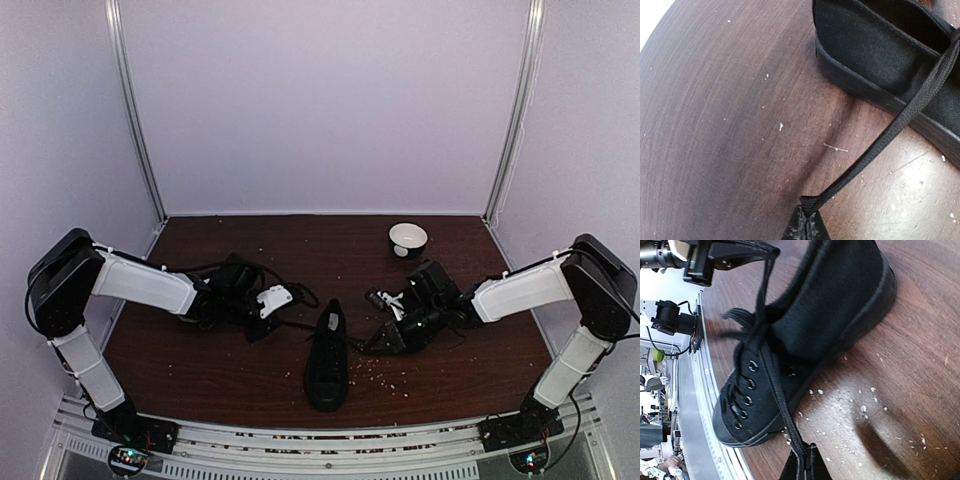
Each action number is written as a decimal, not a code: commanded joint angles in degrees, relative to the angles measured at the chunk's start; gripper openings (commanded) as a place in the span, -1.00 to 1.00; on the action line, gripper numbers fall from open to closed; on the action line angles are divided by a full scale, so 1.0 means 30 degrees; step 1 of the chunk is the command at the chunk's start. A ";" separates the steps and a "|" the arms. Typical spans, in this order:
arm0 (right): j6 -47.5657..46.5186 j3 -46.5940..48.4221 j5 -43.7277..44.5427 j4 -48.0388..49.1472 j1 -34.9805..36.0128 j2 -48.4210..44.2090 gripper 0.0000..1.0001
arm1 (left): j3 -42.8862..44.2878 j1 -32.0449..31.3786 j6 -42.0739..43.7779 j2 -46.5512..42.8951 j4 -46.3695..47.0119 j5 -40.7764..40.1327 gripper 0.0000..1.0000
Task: Tie the shoes
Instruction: Tie the loops with the shoelace on the shoe.
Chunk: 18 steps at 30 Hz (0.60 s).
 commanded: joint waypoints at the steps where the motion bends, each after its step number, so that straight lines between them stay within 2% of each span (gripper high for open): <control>1: 0.0084 -0.0446 0.0351 0.0094 -0.0424 0.0655 -1.00 | -0.0196 0.0432 -0.0522 -0.0409 -0.0114 -0.0289 -1.00; 18: -0.0523 -0.0199 0.0006 0.0118 -0.1120 0.2046 -1.00 | -0.0443 0.0461 -0.0896 -0.0263 -0.0247 0.0513 -1.00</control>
